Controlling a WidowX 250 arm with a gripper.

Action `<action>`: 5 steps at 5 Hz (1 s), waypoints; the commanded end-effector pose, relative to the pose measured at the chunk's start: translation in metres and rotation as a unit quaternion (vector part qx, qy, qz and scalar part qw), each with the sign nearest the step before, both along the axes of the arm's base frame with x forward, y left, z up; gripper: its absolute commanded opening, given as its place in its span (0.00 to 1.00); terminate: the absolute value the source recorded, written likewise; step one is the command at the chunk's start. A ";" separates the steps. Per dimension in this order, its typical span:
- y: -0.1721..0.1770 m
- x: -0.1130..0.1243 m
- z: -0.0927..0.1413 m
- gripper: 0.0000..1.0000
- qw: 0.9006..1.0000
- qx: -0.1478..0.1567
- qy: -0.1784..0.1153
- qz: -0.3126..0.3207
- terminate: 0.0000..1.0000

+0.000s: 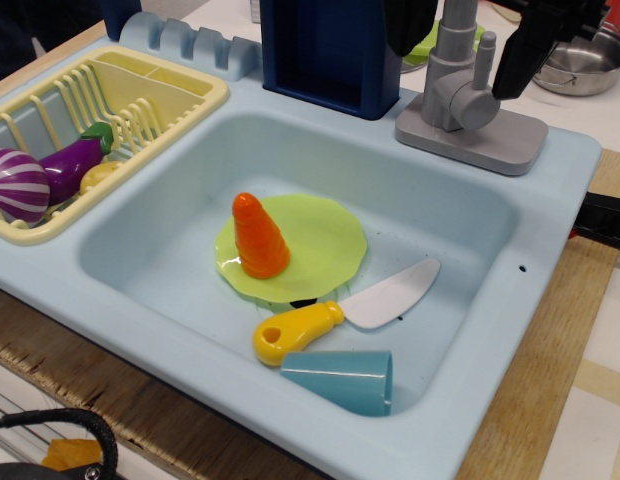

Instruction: Turn lever vertical to-front

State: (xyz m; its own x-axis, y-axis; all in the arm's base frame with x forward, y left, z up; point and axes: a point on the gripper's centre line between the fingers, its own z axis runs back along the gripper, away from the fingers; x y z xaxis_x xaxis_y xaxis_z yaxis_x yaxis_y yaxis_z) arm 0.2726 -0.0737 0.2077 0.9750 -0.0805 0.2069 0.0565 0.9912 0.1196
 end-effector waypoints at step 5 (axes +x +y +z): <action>-0.011 0.038 0.006 1.00 0.991 0.038 -0.105 -0.075 0.00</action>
